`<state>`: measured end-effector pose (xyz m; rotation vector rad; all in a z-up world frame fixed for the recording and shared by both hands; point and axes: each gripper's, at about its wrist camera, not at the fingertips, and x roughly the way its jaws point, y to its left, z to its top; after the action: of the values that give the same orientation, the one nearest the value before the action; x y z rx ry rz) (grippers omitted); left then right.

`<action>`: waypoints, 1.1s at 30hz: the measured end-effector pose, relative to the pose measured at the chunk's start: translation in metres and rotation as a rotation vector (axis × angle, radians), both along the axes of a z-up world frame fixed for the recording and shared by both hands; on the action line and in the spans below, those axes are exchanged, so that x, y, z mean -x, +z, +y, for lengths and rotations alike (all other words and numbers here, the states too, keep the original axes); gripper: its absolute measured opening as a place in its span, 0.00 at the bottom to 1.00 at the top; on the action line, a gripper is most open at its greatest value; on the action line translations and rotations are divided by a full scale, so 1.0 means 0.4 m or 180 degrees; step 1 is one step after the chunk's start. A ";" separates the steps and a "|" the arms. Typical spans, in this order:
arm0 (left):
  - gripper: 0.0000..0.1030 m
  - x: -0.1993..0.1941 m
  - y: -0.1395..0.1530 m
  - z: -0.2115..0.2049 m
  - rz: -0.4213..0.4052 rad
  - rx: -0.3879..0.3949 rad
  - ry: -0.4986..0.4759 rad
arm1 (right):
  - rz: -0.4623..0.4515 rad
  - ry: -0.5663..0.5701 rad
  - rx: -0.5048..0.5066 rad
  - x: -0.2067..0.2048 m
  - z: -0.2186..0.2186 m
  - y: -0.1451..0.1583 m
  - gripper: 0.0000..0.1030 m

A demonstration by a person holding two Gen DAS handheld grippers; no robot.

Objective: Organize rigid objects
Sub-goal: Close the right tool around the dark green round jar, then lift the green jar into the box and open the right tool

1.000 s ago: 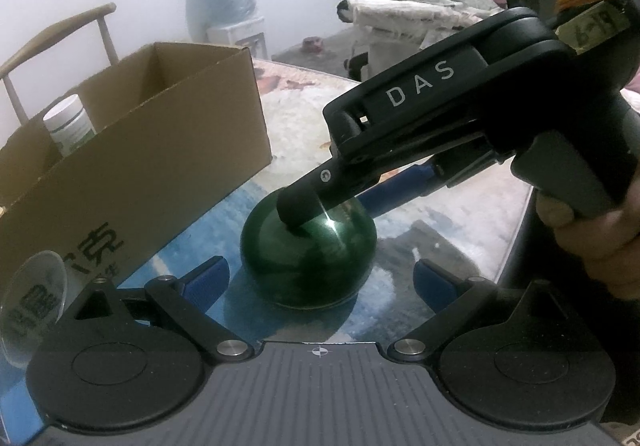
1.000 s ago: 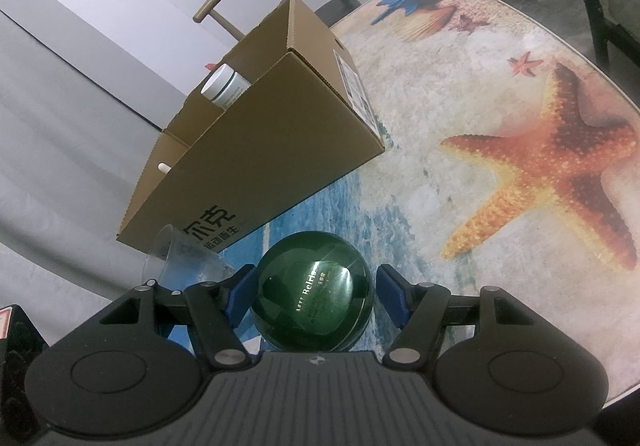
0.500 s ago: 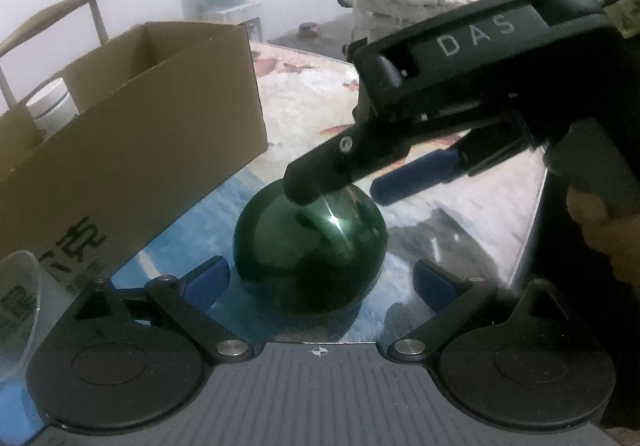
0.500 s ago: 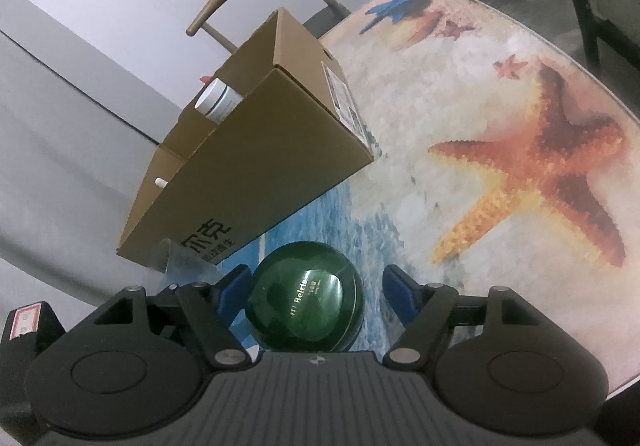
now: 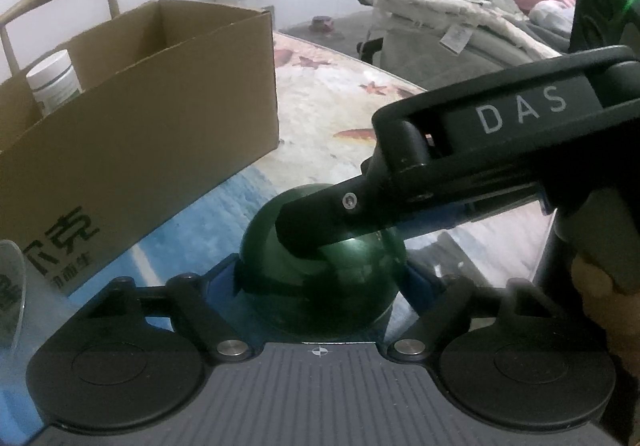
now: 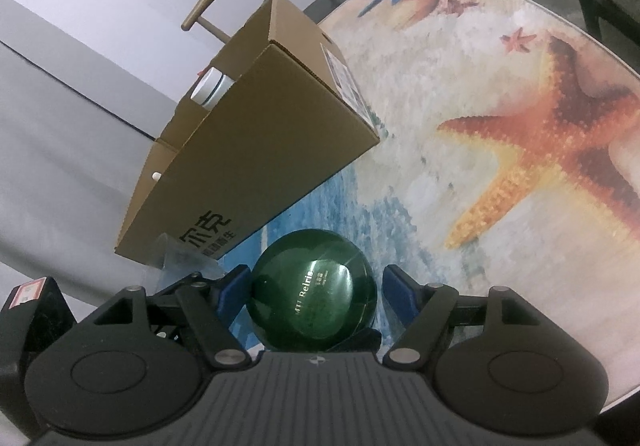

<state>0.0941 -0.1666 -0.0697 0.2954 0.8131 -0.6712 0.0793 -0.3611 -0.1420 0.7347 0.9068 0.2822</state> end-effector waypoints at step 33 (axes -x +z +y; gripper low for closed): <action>0.80 0.003 0.011 0.011 0.0040 0.0016 0.0087 | -0.0036 0.0047 0.0080 0.005 0.020 0.019 0.73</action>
<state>0.0929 -0.1623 -0.0654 0.2755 0.8260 -0.6500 0.0775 -0.3531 -0.1345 0.7028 0.9039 0.2872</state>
